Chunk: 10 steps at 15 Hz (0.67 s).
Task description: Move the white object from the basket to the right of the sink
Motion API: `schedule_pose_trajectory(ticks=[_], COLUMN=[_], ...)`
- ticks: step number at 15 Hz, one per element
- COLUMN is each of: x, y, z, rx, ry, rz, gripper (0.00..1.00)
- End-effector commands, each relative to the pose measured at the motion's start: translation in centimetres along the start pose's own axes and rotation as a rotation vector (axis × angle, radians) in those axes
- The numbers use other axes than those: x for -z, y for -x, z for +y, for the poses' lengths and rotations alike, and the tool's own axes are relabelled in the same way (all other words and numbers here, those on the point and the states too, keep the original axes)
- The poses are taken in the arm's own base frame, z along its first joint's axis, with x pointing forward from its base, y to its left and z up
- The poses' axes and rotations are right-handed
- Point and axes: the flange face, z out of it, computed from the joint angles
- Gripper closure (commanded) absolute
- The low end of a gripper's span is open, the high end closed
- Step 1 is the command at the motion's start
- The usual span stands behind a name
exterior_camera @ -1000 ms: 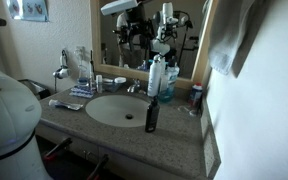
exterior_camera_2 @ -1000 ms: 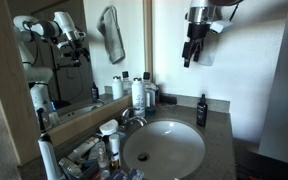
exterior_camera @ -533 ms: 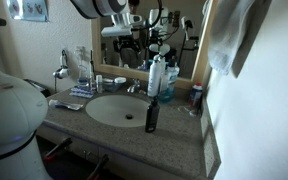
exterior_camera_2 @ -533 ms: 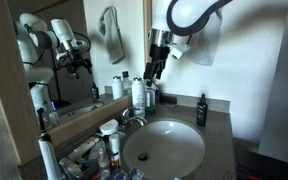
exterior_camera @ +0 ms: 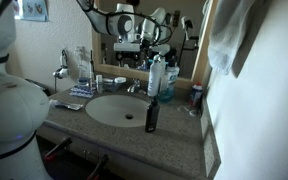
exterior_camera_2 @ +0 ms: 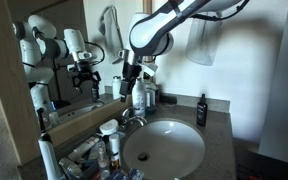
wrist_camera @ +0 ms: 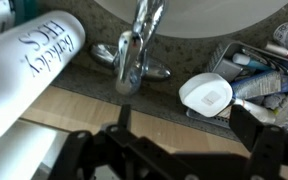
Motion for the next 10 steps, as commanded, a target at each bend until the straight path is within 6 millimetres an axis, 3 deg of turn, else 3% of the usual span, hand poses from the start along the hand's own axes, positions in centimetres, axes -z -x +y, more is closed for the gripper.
schedule_pose_trajectory(ticks=[1, 5, 10], x=[-0.5, -0.5, -1.5], y=[-3.0, -3.9, -2.5], z=[0.6, 0.2, -2.2], rx=[0.166, 0.361, 0.596], ry=[-0.111, -0.238, -0.373], rz=[0.048, 0.073, -0.013], gripper=[0.00, 0.00, 0.00])
